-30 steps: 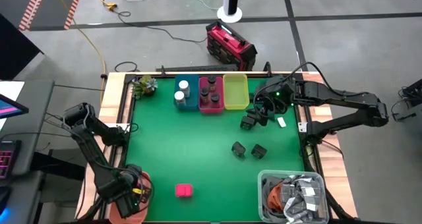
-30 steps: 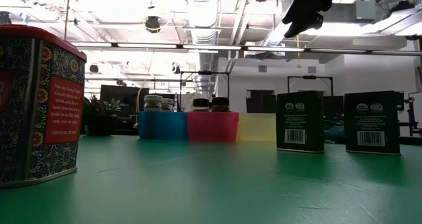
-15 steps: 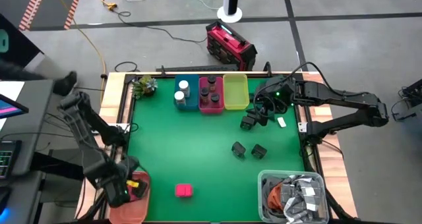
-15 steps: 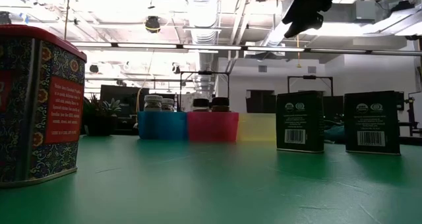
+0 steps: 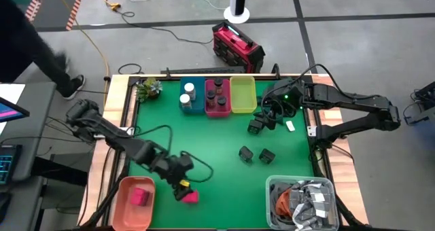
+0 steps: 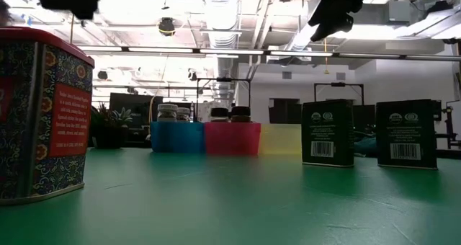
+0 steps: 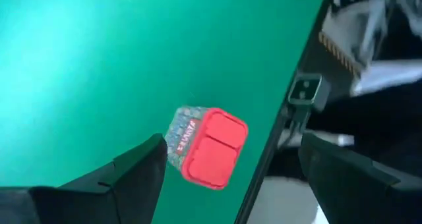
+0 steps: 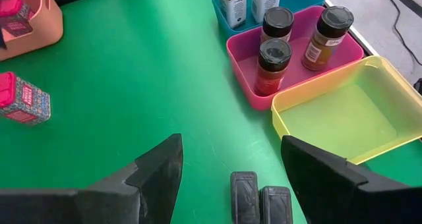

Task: Sort spices by type
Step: Put the red seasoning can into the orange bin

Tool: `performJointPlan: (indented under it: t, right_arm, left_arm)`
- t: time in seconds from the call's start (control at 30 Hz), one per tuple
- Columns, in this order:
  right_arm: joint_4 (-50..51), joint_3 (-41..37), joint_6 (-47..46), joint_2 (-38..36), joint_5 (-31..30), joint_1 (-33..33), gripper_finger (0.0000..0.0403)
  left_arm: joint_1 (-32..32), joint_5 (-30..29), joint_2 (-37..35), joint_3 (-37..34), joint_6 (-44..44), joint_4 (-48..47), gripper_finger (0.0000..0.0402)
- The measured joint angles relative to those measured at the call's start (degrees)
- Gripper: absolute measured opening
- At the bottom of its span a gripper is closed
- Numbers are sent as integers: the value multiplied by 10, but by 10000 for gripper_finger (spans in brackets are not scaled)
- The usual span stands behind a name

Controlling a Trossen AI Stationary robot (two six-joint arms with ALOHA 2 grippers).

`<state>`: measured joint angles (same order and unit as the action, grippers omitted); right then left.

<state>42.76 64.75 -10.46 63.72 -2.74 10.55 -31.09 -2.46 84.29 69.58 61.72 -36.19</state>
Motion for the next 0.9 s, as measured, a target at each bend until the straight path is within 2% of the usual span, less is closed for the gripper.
performJointPlan:
  t: [0.13, 0.23, 0.43, 0.6, 0.7, 0.9]
  right_arm:
    - [0, 0, 4, 0, 0, 2, 284]
    - [3, 0, 4, 0, 0, 8, 284]
    - [15, 0, 5, 0, 0, 13, 284]
    - [16, 0, 6, 0, 0, 13, 284]
    - [16, 0, 9, 0, 0, 13, 284]
    - [16, 0, 15, 0, 0, 13, 284]
  left_arm:
    - [16, 85, 48, 0, -52, 38, 326]
    - [7, 104, 89, 27, -95, 28, 326]
    - [-18, 64, 179, 135, -196, -96, 326]
    - [-30, 7, 256, 232, -225, -227, 326]
    - [-35, -5, 282, 258, -227, -235, 326]
    - [-42, 6, 311, 258, -209, -237, 326]
